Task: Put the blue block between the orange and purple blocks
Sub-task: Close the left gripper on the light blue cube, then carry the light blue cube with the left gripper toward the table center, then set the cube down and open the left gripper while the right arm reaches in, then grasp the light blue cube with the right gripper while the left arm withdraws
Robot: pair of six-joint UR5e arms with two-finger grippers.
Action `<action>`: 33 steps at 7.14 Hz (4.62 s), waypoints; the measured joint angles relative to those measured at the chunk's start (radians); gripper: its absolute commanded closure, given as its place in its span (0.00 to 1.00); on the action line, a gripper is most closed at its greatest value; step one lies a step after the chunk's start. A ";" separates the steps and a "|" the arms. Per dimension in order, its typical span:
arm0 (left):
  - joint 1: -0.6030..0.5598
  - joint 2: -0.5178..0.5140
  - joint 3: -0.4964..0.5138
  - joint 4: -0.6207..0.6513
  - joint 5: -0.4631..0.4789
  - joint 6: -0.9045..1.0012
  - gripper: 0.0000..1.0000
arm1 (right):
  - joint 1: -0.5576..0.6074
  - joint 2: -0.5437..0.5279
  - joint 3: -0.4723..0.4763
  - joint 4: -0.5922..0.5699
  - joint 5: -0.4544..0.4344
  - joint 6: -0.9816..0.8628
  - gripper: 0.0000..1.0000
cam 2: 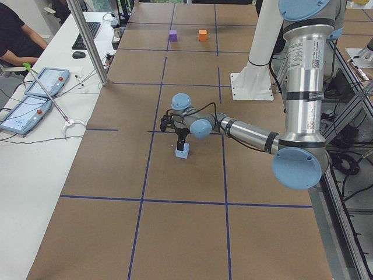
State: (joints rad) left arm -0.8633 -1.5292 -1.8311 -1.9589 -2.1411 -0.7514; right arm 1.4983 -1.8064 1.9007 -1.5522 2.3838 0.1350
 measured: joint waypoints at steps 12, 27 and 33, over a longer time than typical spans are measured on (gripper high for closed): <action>0.083 -0.348 0.127 -0.047 -0.075 -0.380 1.00 | -0.013 -0.001 0.003 0.016 0.004 0.001 0.00; 0.324 -0.868 0.301 0.285 0.272 -0.534 0.00 | -0.371 0.333 0.070 0.076 -0.016 0.614 0.00; 0.027 -0.414 -0.148 0.376 0.128 -0.122 0.00 | -0.996 0.937 -0.187 0.063 -0.568 1.398 0.00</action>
State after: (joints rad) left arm -0.8363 -1.9435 -1.9793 -1.5829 -2.0134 -0.8730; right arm 0.5024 -0.8696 1.7137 -1.4889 1.8157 1.5332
